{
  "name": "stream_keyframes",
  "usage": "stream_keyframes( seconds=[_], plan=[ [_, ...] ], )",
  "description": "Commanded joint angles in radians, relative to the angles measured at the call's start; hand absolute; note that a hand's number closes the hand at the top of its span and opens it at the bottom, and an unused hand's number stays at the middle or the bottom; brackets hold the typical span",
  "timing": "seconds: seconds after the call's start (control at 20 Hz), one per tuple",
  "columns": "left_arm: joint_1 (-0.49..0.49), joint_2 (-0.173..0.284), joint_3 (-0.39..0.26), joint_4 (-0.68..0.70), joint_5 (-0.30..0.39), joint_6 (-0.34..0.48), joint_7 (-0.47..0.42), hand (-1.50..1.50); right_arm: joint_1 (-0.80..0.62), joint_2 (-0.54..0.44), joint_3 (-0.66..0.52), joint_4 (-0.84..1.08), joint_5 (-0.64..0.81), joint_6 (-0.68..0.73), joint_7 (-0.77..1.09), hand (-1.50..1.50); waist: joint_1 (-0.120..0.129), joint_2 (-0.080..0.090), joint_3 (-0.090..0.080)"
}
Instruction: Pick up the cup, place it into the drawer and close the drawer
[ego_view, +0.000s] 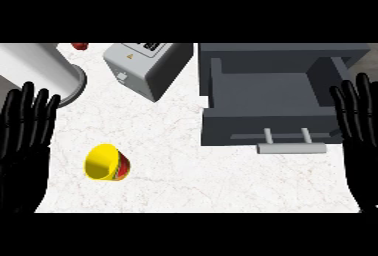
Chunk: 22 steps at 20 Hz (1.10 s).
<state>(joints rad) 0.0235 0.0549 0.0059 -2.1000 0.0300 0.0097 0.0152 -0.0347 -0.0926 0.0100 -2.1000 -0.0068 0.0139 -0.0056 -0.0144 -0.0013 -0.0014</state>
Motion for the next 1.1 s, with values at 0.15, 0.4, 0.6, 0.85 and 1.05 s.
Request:
stream_keyframes(
  seconds=[0.15,0.4,0.6,0.85,1.05],
  plan=[
    [0.012,0.108,-0.021,-0.006,0.229,-0.275,-0.055,-1.5,-0.016,0.017,0.029,-0.006,0.016,-0.014,0.055,-1.5,0.016,-0.001,0.0],
    [0.066,0.141,-0.03,0.068,0.483,-0.439,-0.01,-1.5,0.01,0.004,0.012,0.048,-0.099,0.057,0.071,-1.5,0.017,0.003,0.001],
    [0.06,0.205,0.061,0.111,0.589,-0.526,0.002,-1.5,-0.026,0.018,0.021,0.068,-0.088,0.047,0.09,-1.5,0.018,0.002,0.001],
    [-0.016,0.185,0.066,0.139,0.578,-0.493,0.069,-1.5,-0.038,0.085,0.099,0.051,-0.002,-0.02,0.106,-1.5,0.015,0.001,0.001],
    [0.006,0.156,0.054,0.081,0.55,-0.458,0.112,-1.5,0.003,0.004,-0.044,0.117,-0.124,0.1,0.014,-1.5,0.015,0.001,0.002]
  ],
)
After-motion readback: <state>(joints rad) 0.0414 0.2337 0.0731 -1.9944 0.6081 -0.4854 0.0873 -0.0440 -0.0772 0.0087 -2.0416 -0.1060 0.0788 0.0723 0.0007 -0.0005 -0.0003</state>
